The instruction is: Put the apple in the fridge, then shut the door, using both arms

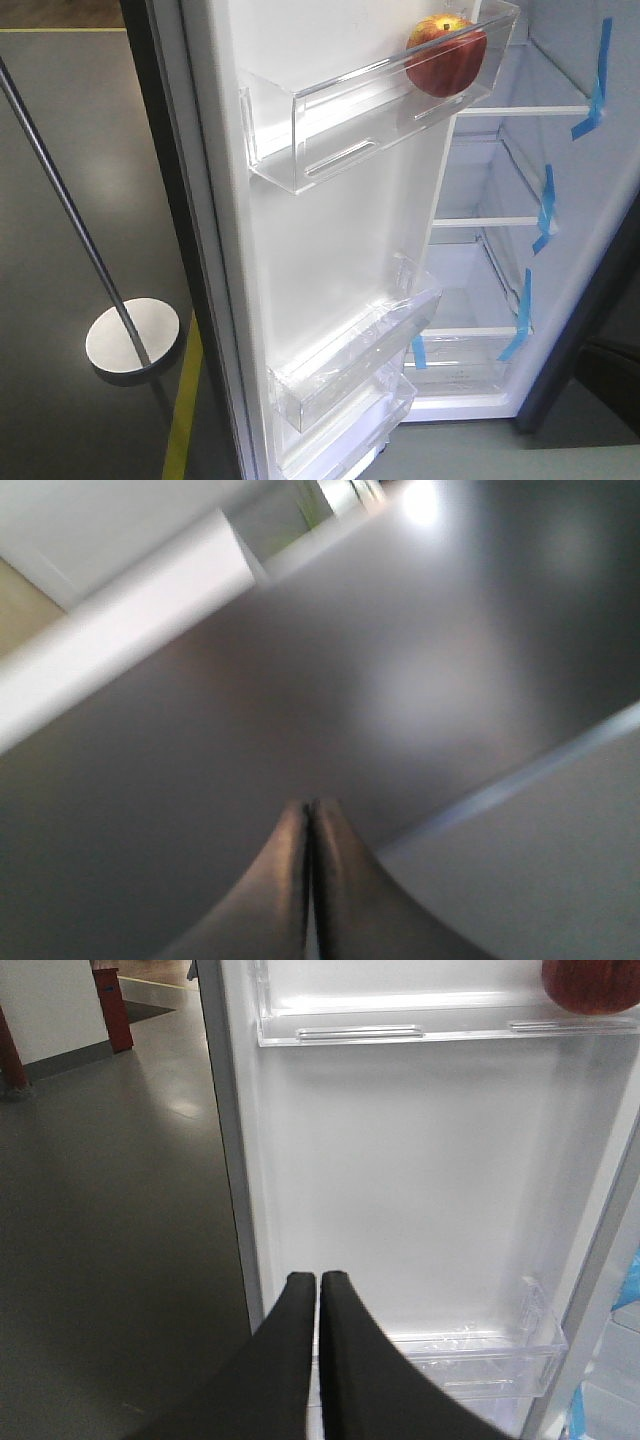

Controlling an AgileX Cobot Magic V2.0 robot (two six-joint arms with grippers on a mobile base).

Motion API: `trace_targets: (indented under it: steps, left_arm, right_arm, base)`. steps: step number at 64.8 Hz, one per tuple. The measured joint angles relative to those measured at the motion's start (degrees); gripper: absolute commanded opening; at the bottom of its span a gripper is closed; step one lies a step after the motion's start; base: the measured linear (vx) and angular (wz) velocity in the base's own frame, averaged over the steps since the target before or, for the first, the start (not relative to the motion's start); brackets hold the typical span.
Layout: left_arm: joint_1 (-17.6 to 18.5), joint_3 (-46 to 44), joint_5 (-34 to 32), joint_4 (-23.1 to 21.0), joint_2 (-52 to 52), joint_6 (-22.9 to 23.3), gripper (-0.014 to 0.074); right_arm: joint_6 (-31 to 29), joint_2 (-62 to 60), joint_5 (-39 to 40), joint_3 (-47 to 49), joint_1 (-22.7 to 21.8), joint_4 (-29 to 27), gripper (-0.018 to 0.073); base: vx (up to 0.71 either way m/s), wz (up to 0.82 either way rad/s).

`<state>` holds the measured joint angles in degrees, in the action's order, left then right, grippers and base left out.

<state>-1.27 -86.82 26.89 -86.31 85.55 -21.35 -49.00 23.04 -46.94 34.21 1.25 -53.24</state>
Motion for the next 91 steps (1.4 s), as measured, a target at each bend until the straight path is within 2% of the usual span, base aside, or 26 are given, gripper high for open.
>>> trace_targets:
  steps: [6,9,16,28,50,56,69,77,91]
  left_arm:
    - [0.0,-0.9,4.1,-7.6,3.3,-6.7,-0.0006]
    - [0.0,-1.3,6.3,-9.2,4.8,-9.2,-0.0005]
    - [0.0,-1.8,11.9,-10.3,7.8,-11.4,0.0006]
    - [0.0,-1.9,18.7,-10.1,10.3,-12.0,0.0062]
    - [0.1,-2.3,24.2,-10.0,10.4,-12.2,0.0294]
    - [0.6,-2.3,25.5,-10.0,10.4,-12.2,0.033]
    - [2.4,-2.3,26.1,-10.1,10.4,-12.1,0.0339]
    - [4.3,-2.3,28.8,-10.1,10.4,-12.1,0.0339]
    - [11.0,-2.3,30.8,-10.1,10.4,-12.1,0.0338]
  right_arm:
    - [0.0,0.0,-0.1,0.0,0.0,0.0,-0.0003]
    - [0.0,0.0,-0.1,0.0,0.0,0.0,-0.0003]
    - [0.0,0.0,-0.1,0.0,0.0,0.0,-0.0003]
    - [0.0,0.0,-0.1,0.0,0.0,0.0,-0.0003]
    - [0.0,0.0,-1.4,0.0,0.0,0.0,-0.0003]
    - [0.0,0.0,-1.4,0.0,0.0,0.0,-0.0003]
    - [0.0,0.0,-1.5,0.0,0.0,-1.0,-0.0003]
    - [0.0,0.0,-1.5,0.0,0.0,-1.5,-0.0003]
    - [0.0,0.0,-2.4,0.0,0.0,-1.6,-0.0003]
  base:
    - [0.0,0.0]
    - [0.0,0.0]
    - [0.0,0.0]
    - [0.0,0.0]
    - [0.0,0.0]
    - [0.0,0.0]
    - [0.0,0.0]
    - [0.0,0.0]
    - [0.0,0.0]
